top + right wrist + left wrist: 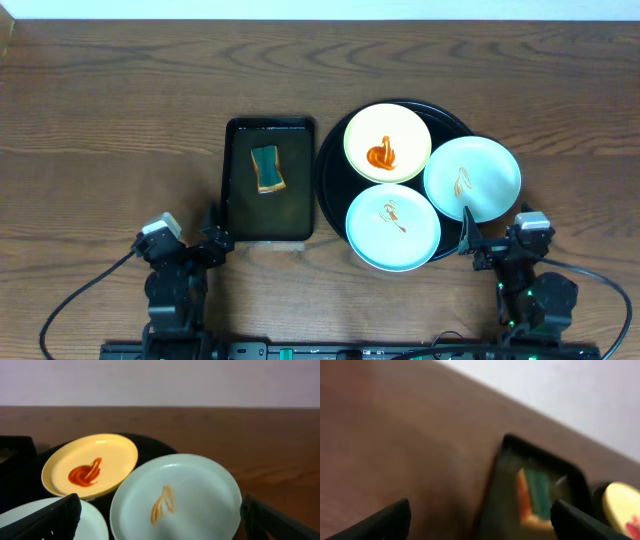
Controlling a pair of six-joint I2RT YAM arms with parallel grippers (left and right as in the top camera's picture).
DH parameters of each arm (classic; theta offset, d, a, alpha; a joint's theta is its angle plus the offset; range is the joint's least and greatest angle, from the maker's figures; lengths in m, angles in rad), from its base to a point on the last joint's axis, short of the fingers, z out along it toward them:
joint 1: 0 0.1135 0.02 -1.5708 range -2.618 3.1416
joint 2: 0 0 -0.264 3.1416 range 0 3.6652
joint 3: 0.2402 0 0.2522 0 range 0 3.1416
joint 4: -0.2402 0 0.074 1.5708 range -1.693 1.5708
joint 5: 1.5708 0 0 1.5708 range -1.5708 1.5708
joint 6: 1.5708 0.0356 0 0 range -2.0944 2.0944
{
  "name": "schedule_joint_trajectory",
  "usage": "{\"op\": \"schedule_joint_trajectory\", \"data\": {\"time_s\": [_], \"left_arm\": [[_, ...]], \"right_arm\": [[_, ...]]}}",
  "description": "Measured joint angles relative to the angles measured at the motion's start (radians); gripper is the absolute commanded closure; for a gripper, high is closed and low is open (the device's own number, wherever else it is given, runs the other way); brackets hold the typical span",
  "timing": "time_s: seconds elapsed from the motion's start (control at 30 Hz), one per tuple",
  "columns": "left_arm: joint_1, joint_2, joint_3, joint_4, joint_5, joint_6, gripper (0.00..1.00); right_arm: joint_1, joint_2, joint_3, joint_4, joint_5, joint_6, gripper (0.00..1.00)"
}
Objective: Clean dirty plates on tray and stack at the side
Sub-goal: 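Move left gripper to the sponge and right gripper to the right pale green plate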
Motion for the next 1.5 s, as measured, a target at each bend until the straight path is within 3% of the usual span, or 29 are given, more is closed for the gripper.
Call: {"op": "schedule_joint_trajectory", "data": {"time_s": [0.4, 0.73, 1.07, 1.3, 1.43, 1.5], "left_arm": [[0.0, 0.477, 0.253, -0.021, 0.09, 0.045, 0.1], [0.0, 0.804, 0.555, -0.317, 0.131, 0.087, 0.1], [0.0, 0.961, 0.831, -0.605, 0.146, 0.124, 0.1], [0.0, 0.981, 0.882, -0.595, 0.156, 0.127, 0.1], [0.0, 0.981, 0.882, -0.593, 0.159, 0.127, 0.1], [0.0, 0.982, 0.882, -0.589, 0.159, 0.123, 0.1]], "right_arm": [[0.0, 0.387, 0.333, -0.181, -0.014, 0.011, 0.01], [0.0, 0.766, 0.656, -0.497, -0.017, -0.013, 0.01], [0.0, 1.107, 1.009, -0.749, -0.026, -0.09, 0.01], [0.0, 1.143, 1.096, -0.755, -0.174, -0.103, 0.01], [0.0, 1.144, 1.096, -0.787, -0.251, -0.106, 0.04], [0.0, 1.144, 1.094, -0.838, -0.27, -0.109, 0.11]]}}
